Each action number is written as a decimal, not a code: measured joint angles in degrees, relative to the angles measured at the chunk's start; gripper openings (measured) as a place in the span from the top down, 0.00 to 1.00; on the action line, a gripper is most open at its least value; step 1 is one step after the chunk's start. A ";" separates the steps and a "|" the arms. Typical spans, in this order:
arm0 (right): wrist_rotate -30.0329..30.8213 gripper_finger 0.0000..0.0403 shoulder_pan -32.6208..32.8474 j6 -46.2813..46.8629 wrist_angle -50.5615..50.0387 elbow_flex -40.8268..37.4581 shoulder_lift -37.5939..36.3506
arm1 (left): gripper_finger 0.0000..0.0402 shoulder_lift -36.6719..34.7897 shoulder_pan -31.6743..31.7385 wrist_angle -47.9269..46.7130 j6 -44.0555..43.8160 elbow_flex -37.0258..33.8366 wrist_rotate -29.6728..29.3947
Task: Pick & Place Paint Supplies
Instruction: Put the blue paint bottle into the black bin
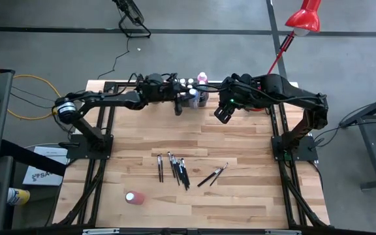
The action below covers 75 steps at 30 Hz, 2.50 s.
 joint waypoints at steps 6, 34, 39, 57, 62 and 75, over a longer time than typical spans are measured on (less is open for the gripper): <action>0.00 0.55 0.00 -0.71 0.00 0.00 0.00 | 0.72 2.64 0.63 -0.25 0.46 1.87 -1.89; -0.20 0.55 0.00 -2.14 0.13 0.00 0.00 | 0.72 7.16 5.14 -0.98 0.00 1.87 -4.90; -0.20 0.55 0.00 -2.14 0.20 0.00 0.00 | 0.72 8.67 5.16 -0.15 0.00 1.87 -6.01; 0.00 0.55 -0.11 -1.92 0.26 0.00 0.00 | 0.72 11.90 5.89 4.40 -2.10 1.81 -9.89; 0.01 0.55 -0.17 -1.92 0.29 0.00 0.00 | 0.72 11.90 6.74 4.77 -3.96 1.80 -10.15; -0.13 0.55 -1.64 -2.56 0.72 0.00 0.00 | 0.60 11.88 7.19 5.05 -3.69 1.83 -11.70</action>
